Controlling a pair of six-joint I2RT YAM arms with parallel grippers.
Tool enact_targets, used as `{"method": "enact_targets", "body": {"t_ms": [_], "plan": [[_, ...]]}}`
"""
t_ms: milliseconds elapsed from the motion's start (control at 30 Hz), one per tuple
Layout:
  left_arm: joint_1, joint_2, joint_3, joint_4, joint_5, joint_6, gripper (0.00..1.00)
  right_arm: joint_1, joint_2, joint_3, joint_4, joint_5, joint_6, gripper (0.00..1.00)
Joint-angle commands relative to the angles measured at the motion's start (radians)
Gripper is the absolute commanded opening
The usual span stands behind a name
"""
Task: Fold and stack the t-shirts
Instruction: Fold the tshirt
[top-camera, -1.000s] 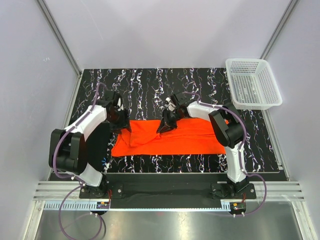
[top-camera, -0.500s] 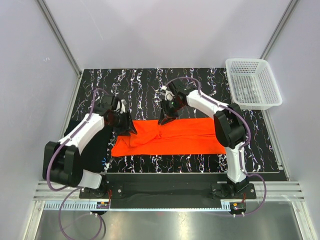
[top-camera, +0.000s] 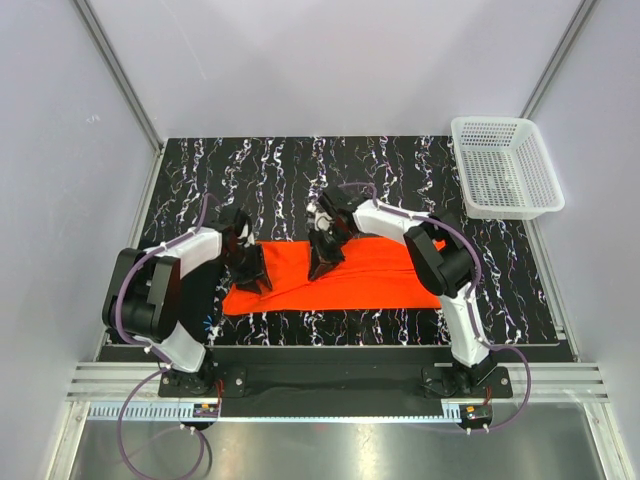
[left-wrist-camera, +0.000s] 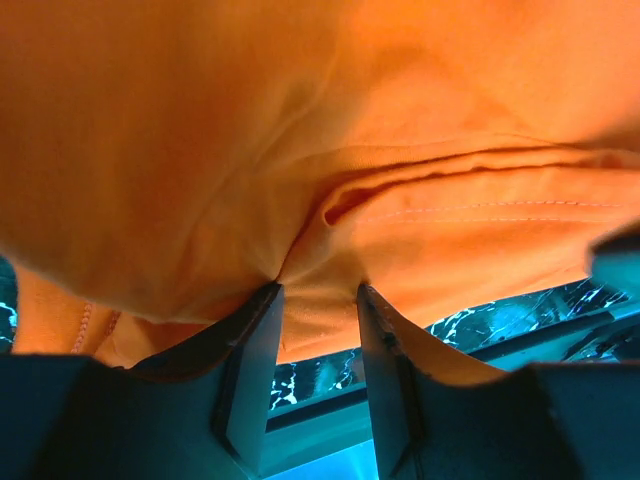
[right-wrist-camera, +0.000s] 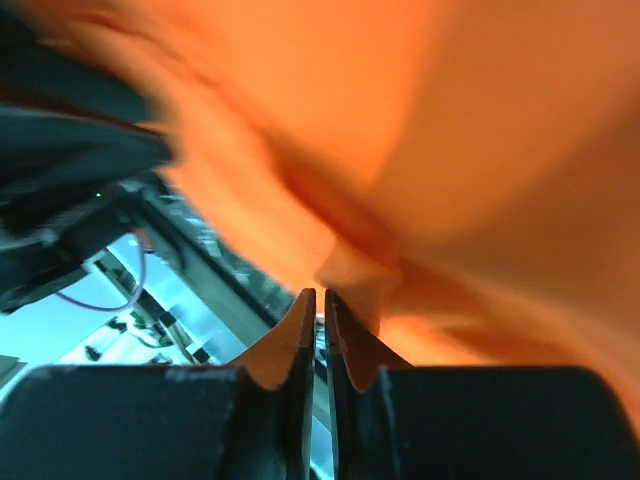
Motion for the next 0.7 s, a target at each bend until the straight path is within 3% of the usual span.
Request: {"method": "enact_targets", "body": {"t_ms": [0,133,333,433,500,567,667], "plan": [[-0.001,0.007,-0.006,0.025,-0.086,0.017,0.43,-0.049,0.014,-0.076,0.049,0.012,-0.007,0.13],[-0.004,0.012,0.004,0.022,-0.1,0.03,0.43,-0.063,-0.004,-0.129,0.061,-0.008,-0.019,0.13],[-0.04,-0.131,0.085,-0.048,-0.092,0.016,0.46,-0.065,-0.118,-0.151,0.048,-0.056,0.027,0.15],[-0.052,-0.22,0.123,-0.067,-0.064,-0.028,0.5,-0.068,-0.196,-0.152,0.032,-0.029,0.038,0.17],[-0.052,-0.249,0.139,-0.065,-0.06,-0.062,0.59,-0.078,-0.248,-0.142,-0.017,0.025,0.024,0.18],[-0.052,-0.248,0.151,-0.059,-0.075,-0.122,0.61,-0.11,-0.285,-0.107,-0.091,0.113,-0.002,0.29],[-0.052,-0.194,0.151,-0.041,-0.109,-0.229,0.64,-0.179,-0.326,-0.07,-0.167,0.214,-0.042,0.37]]}}
